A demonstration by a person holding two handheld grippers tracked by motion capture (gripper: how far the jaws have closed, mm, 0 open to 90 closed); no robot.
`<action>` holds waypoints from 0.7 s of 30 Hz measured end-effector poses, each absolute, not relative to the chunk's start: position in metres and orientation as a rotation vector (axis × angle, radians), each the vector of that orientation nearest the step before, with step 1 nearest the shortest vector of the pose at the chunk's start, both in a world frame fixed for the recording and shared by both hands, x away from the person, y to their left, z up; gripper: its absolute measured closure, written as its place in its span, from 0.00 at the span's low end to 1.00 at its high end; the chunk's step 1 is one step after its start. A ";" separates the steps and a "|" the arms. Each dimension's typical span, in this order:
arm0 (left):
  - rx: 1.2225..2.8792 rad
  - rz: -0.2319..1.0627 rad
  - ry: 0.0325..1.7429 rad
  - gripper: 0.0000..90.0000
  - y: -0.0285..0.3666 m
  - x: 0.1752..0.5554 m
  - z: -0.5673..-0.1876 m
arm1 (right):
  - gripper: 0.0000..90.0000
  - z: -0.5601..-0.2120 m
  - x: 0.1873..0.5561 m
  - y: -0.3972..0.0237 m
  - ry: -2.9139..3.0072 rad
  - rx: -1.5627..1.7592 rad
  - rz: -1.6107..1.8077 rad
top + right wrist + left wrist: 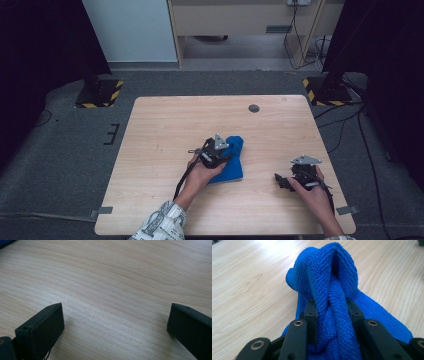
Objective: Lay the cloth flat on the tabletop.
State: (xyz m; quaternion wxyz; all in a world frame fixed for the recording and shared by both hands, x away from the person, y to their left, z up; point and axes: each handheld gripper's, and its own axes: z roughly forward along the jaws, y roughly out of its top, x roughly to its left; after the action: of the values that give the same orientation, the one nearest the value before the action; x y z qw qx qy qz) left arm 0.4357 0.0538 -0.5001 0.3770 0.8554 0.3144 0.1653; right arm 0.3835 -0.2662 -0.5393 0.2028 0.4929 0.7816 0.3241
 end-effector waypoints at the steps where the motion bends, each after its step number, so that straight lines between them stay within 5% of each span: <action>1: 2.192 0.420 0.808 0.75 0.053 0.436 -0.502 | 0.01 -0.539 0.384 -0.266 2.181 1.376 0.905; 14: 2.201 0.423 0.823 0.68 0.050 0.437 -0.522 | 0.01 -0.539 0.383 -0.266 2.179 1.378 0.901; 21: 2.176 0.465 0.834 0.51 0.051 0.435 -0.525 | 0.01 -0.539 0.384 -0.265 2.177 1.380 0.902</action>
State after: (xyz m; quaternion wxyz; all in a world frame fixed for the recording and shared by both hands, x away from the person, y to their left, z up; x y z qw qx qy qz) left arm 0.4352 0.0514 -0.5254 0.3733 0.8495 0.3255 0.1816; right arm 0.3837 -0.2651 -0.5394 0.2037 0.4948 0.7805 0.3232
